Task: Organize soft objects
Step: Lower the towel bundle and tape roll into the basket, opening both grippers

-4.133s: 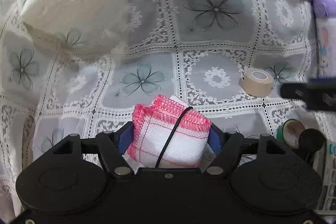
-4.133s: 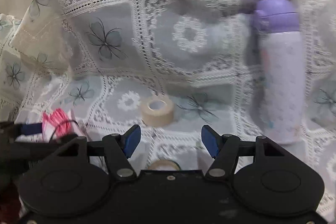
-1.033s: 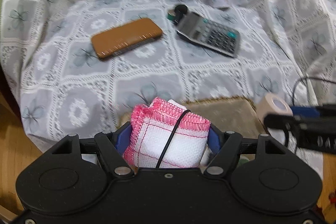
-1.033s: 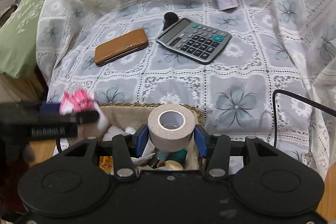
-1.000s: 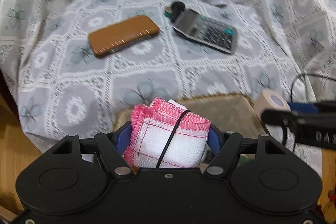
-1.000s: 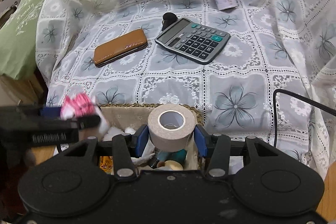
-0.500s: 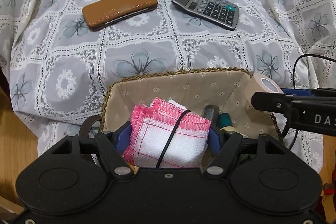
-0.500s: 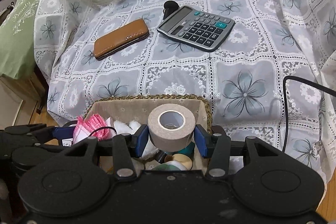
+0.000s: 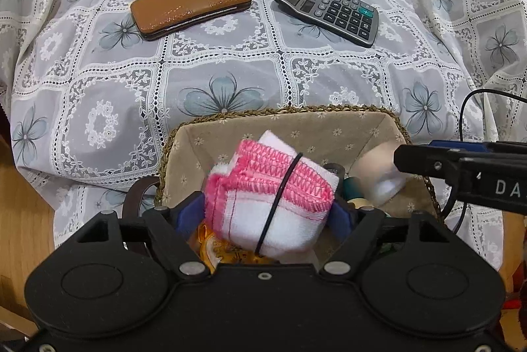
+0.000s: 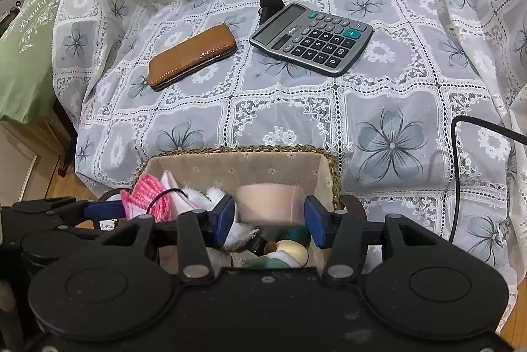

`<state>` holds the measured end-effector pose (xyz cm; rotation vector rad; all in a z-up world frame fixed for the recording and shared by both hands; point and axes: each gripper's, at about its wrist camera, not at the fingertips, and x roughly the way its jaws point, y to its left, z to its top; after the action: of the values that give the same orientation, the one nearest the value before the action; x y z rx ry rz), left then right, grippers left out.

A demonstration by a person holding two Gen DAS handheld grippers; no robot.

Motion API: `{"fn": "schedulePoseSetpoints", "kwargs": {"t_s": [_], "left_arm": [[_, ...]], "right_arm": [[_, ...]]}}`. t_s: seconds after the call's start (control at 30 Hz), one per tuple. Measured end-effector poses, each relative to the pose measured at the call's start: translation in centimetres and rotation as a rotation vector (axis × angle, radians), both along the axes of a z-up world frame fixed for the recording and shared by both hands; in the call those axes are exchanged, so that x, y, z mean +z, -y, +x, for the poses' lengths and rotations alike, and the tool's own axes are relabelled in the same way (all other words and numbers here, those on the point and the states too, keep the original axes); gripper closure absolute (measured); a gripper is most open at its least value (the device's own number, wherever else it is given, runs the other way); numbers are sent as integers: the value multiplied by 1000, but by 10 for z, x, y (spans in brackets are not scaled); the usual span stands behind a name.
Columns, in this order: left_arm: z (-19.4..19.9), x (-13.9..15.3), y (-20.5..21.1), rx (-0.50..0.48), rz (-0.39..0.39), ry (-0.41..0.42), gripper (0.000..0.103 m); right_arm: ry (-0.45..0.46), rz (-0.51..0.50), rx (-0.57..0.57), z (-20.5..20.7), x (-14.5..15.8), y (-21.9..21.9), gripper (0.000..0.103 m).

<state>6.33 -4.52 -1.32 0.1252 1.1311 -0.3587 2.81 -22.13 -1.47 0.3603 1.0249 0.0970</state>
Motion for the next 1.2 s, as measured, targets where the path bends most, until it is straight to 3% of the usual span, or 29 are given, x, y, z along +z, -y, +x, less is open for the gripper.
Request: {"fn": "schedulePoseSetpoints", "kwargs": {"t_s": [1.2], "left_arm": [[2, 2, 1, 26, 48, 12, 29]], "right_arm": [[0, 7, 3, 2, -2, -3, 55]]}}
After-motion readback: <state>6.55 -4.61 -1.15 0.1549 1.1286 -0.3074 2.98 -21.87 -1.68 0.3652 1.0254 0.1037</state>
